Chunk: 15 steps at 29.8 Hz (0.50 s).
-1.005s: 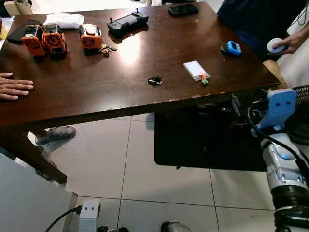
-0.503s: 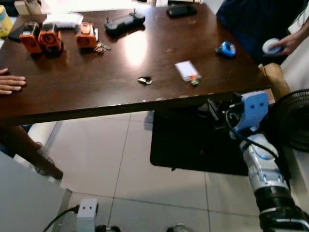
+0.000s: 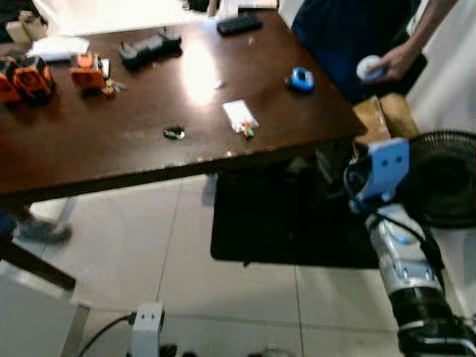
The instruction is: Hang keys on a hook
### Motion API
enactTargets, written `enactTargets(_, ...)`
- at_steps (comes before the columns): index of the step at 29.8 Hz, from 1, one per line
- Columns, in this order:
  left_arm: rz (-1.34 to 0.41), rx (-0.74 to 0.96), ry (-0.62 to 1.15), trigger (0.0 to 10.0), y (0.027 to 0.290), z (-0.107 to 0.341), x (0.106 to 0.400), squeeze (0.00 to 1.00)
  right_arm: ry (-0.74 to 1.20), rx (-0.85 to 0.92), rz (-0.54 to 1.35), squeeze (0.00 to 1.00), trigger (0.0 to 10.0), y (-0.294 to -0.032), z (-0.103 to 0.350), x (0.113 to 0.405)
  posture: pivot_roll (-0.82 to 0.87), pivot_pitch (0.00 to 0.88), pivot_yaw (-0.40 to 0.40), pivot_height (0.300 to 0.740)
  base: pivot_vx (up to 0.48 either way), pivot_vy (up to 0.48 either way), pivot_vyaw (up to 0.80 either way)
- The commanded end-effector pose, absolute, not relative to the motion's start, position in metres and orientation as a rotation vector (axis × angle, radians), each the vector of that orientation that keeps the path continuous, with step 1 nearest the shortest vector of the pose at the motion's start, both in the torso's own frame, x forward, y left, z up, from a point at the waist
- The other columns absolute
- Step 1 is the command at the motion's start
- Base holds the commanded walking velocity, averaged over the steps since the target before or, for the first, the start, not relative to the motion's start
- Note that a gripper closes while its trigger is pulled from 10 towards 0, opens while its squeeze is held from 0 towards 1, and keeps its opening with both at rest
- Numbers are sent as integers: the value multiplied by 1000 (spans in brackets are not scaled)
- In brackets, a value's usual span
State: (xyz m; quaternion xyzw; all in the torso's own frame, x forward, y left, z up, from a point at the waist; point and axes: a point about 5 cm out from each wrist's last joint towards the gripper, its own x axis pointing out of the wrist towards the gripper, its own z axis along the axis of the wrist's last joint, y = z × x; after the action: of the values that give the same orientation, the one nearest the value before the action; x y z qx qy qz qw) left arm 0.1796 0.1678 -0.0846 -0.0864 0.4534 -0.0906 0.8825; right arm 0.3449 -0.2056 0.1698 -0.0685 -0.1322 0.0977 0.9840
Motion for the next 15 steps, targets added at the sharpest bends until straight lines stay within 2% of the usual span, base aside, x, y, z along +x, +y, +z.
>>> enactTargets(1,-175,-175,978,10000,175,-89,168,0,-260,-135,219,0,10000,-197,167,344,-134,93,87,740,442,0,0)
enactTargets(5,-179,-175,977,10000,175,-89,169,0,-279,-145,223,0,10000,-197,172,343,-133,93,90,740,460,0,0)
enactTargets(12,-182,-173,980,10000,176,-89,169,0,-291,-165,250,0,10000,-200,178,342,-131,93,96,740,480,0,788)
enactTargets(15,-186,-171,985,10000,176,-89,167,0,-281,-186,270,0,10000,-198,178,341,-131,94,98,740,480,0,0)
